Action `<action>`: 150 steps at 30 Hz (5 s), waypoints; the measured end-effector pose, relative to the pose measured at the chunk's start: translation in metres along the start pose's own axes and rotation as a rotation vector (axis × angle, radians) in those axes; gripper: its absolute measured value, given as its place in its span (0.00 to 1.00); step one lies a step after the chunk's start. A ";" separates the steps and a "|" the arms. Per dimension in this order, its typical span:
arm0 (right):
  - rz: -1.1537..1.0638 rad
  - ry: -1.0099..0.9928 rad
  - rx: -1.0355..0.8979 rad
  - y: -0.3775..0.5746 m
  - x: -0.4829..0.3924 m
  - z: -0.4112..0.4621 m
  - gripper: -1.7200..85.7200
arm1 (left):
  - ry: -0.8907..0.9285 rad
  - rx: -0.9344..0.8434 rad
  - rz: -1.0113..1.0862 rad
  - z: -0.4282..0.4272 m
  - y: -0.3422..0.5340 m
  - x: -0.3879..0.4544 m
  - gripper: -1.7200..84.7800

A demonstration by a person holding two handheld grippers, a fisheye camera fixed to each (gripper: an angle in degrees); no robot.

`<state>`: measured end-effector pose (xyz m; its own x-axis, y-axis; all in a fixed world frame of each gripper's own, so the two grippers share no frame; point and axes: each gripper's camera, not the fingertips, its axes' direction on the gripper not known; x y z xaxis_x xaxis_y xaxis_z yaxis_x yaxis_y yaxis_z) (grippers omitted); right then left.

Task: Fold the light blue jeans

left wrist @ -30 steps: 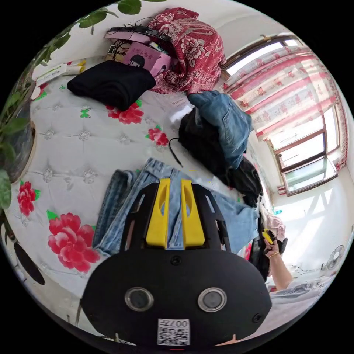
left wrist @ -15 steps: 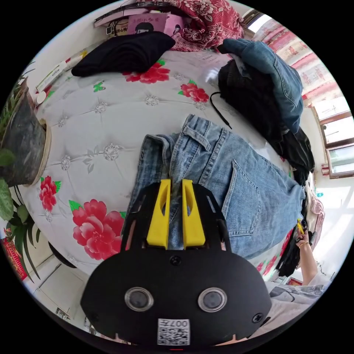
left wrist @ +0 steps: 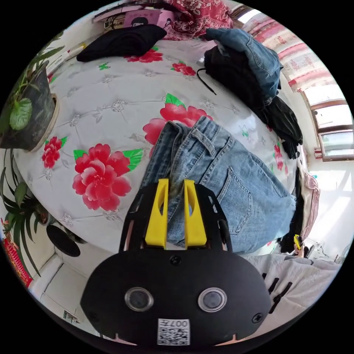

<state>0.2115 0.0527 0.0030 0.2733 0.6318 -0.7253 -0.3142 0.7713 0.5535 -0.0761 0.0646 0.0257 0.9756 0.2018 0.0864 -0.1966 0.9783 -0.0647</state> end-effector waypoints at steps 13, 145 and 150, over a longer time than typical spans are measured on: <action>-0.778 -0.045 -0.044 0.018 -0.240 0.087 0.10 | -0.793 0.095 0.397 -0.024 -0.009 0.087 0.03; 0.285 -0.540 0.165 0.143 0.252 0.072 0.05 | -0.034 0.089 0.199 0.031 -0.019 0.037 0.01; 0.347 -0.504 0.329 0.144 0.256 0.055 0.07 | 0.178 0.160 0.027 -0.007 -0.003 -0.020 0.03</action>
<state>0.2867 0.3300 -0.0806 0.6209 0.7433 -0.2492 -0.1895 0.4507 0.8723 -0.0948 0.0571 0.0176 0.9689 0.2304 -0.0906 -0.2219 0.9704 0.0947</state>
